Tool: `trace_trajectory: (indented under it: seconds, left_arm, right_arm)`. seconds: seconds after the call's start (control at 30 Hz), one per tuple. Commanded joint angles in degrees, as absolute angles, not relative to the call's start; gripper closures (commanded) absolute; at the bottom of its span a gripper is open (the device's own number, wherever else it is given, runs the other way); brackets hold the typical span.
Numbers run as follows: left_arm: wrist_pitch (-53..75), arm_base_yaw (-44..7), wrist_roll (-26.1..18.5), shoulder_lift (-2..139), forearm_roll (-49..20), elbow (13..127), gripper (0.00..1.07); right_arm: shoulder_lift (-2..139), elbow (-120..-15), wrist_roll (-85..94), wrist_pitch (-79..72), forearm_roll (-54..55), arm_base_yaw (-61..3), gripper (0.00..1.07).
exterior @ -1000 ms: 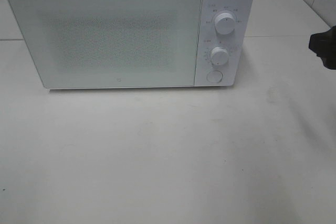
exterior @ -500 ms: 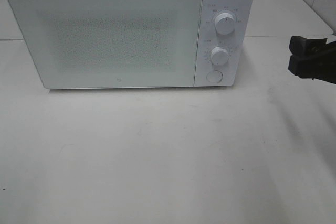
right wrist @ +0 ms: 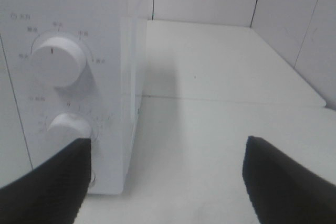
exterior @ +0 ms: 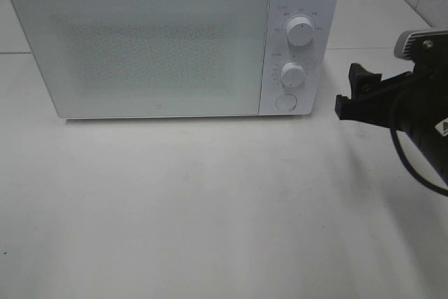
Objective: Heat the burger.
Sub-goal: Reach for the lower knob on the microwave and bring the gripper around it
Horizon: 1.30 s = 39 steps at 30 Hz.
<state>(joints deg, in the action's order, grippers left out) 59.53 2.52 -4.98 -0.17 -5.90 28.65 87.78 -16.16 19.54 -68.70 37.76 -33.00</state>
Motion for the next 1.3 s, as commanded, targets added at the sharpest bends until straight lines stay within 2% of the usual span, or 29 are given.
trace_trajectory:
  seconds: [0.03, 0.7, 1.3]
  left_arm:
    - [59.0, 2.8, -4.9, -1.0, -6.0, 28.5, 0.06]
    - [59.0, 2.8, -4.9, -1.0, -6.0, 28.5, 0.06]
    - [59.0, 2.8, -4.9, -1.0, -6.0, 28.5, 0.06]
  right_arm:
    - [91.3, -17.9, 17.1, -78.1, 41.9, -36.6, 0.31]
    - [105.9, -33.3, 16.3, -78.0, 44.2, -40.9, 0.31]
    - [117.1, -44.5, 20.6, -78.0, 45.7, -40.3, 0.31]
